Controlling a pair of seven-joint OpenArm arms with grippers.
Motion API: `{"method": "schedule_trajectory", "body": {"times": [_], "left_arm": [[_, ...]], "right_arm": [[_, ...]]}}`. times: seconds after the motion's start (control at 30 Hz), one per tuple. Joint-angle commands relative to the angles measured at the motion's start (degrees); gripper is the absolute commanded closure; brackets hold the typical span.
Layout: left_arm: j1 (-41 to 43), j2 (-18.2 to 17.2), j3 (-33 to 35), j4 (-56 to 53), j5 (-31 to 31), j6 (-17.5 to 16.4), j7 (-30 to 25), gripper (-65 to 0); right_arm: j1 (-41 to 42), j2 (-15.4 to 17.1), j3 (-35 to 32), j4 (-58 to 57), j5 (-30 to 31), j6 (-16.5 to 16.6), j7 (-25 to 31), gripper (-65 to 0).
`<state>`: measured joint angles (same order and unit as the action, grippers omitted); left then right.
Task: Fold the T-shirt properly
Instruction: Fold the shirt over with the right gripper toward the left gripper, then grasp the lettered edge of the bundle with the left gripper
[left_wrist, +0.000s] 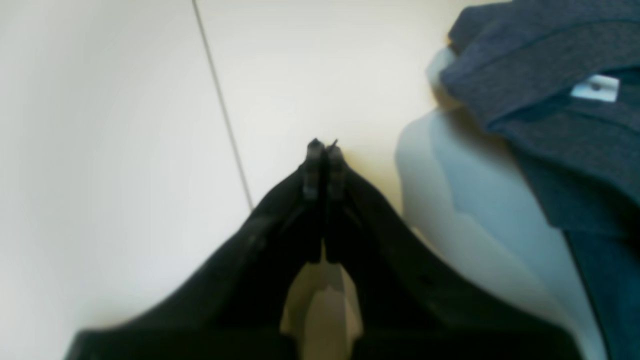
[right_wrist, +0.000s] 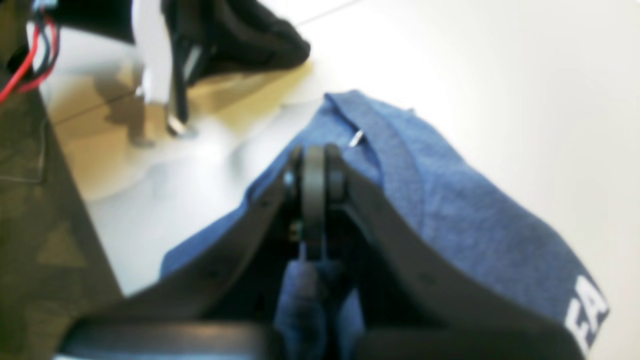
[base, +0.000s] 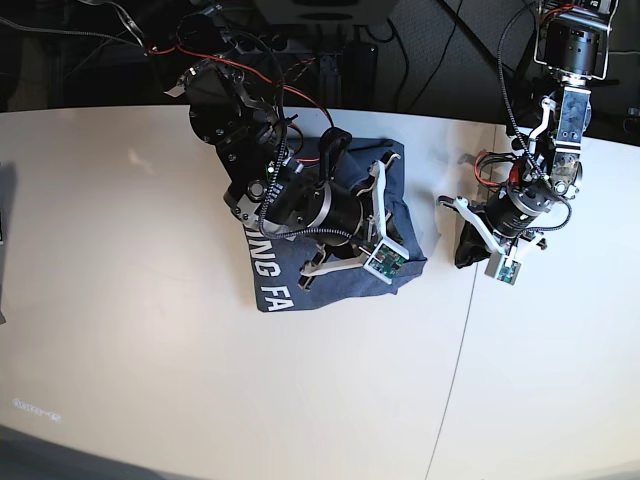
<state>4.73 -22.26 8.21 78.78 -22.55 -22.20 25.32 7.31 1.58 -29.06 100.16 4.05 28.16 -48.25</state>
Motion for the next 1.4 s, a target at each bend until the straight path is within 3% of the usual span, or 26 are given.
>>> {"method": "schedule_trajectory", "body": {"times": [0.0,0.17,0.33,0.5,0.67,0.87,1.17,1.37], "left_arm": [[1.01,-1.16,0.02,-1.49,3.89,1.36,8.55,0.0],[1.01,-1.60,0.00,-1.49,3.89,1.36,8.39,0.0],[0.98,-1.55,0.00,-1.49,3.89,1.36,8.28,0.0],[1.01,-1.55,0.00,-1.49,3.89,1.36,8.09,0.0],[0.98,-1.60,-0.26,-1.46,3.89,1.36,8.15,0.0],[1.88,-1.57,-3.54,2.08,3.82,1.38,10.16,0.0],[16.26,-1.55,-4.26,30.86,3.89,1.33,11.80,0.0],[22.12,-1.53,1.09,39.85,2.67,0.85,10.97,0.0]], "right_arm": [[0.72,0.48,-0.17,1.07,0.74,4.57,0.37,0.0],[-0.17,2.95,-0.76,1.07,6.51,4.57,-7.78,0.0],[-3.48,3.45,-1.25,1.07,16.15,4.61,-7.67,0.0],[-4.31,3.43,-3.69,1.07,22.01,4.63,-7.67,0.0],[-3.63,3.43,-5.77,1.09,21.33,4.61,-4.04,0.0],[1.97,3.45,-2.99,1.07,14.95,4.59,1.29,0.0],[9.11,3.43,10.10,-2.29,12.66,4.42,3.74,0.0],[14.36,3.48,11.43,-14.29,11.50,4.42,3.67,0.0]]}}
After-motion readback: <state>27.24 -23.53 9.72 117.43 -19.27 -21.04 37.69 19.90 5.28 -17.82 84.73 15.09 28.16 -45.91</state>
